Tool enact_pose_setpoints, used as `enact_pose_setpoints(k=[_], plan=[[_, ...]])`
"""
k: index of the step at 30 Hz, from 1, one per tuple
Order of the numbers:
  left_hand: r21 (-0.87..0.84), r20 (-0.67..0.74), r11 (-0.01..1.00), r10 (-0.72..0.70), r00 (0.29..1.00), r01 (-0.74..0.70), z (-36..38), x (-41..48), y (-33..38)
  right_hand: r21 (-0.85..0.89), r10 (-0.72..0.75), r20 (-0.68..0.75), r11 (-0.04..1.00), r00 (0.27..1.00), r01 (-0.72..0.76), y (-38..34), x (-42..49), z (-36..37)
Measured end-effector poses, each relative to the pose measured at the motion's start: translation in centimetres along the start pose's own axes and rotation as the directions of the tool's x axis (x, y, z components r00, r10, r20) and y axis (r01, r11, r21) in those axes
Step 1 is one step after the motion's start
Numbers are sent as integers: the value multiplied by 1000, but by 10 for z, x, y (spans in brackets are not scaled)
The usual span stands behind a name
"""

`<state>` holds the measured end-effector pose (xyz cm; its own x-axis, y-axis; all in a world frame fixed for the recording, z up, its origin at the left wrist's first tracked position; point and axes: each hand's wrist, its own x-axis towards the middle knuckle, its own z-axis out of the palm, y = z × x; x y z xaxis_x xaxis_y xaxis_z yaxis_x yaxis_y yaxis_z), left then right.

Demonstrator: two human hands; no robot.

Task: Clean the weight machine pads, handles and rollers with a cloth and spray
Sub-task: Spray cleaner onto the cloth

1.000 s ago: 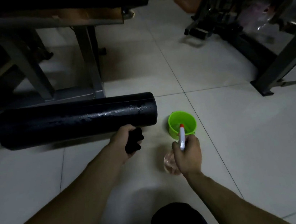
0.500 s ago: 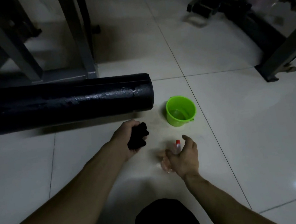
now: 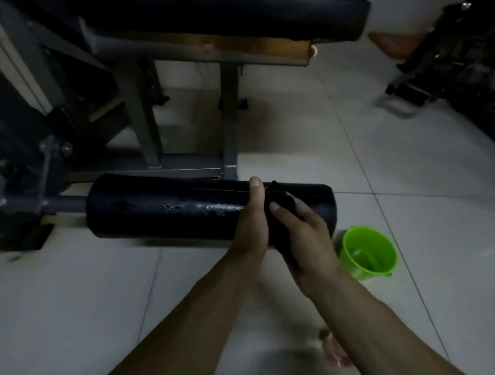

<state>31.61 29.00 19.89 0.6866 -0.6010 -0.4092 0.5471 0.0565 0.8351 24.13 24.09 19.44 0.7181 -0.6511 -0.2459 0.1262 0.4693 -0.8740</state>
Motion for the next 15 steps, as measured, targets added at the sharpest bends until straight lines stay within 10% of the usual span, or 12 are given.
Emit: enact_pose_setpoints(k=[4, 7, 11, 15], plan=[[344, -136, 886, 374, 917, -310, -59, 19, 3, -377, -196, -13, 909, 980, 177, 14, 36, 28], [476, -598, 851, 498, 628, -222, -118, 39, 16, -750, -410, 305, 453, 860, 482, 30, 68, 47], [-23, -820, 997, 23, 572, -74, -193, 64, 30, -793, -244, 609, -194, 755, 577, 58, 100, 57], [-517, -598, 853, -306, 741, -66, -211, 65, 25, -814, -115, 573, -196, 812, 547, 72, 96, 56]])
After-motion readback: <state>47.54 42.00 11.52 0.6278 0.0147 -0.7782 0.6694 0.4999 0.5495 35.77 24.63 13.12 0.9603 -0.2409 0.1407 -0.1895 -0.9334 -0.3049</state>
